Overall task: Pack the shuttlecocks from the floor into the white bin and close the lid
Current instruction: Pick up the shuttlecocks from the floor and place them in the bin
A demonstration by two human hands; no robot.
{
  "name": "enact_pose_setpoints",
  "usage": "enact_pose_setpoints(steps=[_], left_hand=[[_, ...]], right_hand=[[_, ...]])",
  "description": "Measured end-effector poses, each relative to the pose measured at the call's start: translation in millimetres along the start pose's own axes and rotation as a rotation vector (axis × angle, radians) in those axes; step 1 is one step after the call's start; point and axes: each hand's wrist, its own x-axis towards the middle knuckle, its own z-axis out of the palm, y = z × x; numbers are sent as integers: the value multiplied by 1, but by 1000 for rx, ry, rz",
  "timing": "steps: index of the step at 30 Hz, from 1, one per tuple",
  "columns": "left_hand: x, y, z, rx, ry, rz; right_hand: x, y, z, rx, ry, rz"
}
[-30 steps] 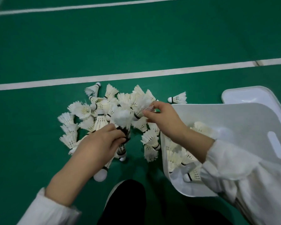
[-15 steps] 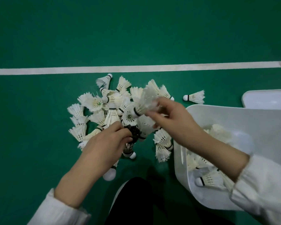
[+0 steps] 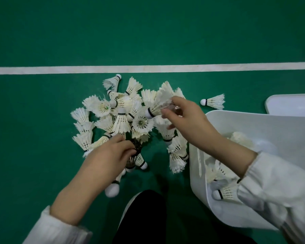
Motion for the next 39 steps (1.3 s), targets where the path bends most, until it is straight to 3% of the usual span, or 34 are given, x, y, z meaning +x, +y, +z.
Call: enact_pose_setpoints(steps=[7,14,18,24,28,33,36,39], left_hand=[[7,16,-10,-126,210,102],[20,76,-19,-133,219,326],[32,124,-21,-108,195,493],[47,180,7,19,79,654],[43,179,26,-40,85,597],[45,169,36,-33,115,537],[47,169,38,-33,138,530],[48,169,41,-42,132,535]], right_hand=[[-14,-7,-27,47,2,-7],[-67,14,-116,-4,188,42],[-117,53,-158,-102,272,208],[-146,114,-169,-256,163,411],[-121,120,-139,-251,85,378],[-83,145,-95,-628,-66,152],[-74,177,-79,-755,-155,150],[-75,197,-72,-696,-271,182]])
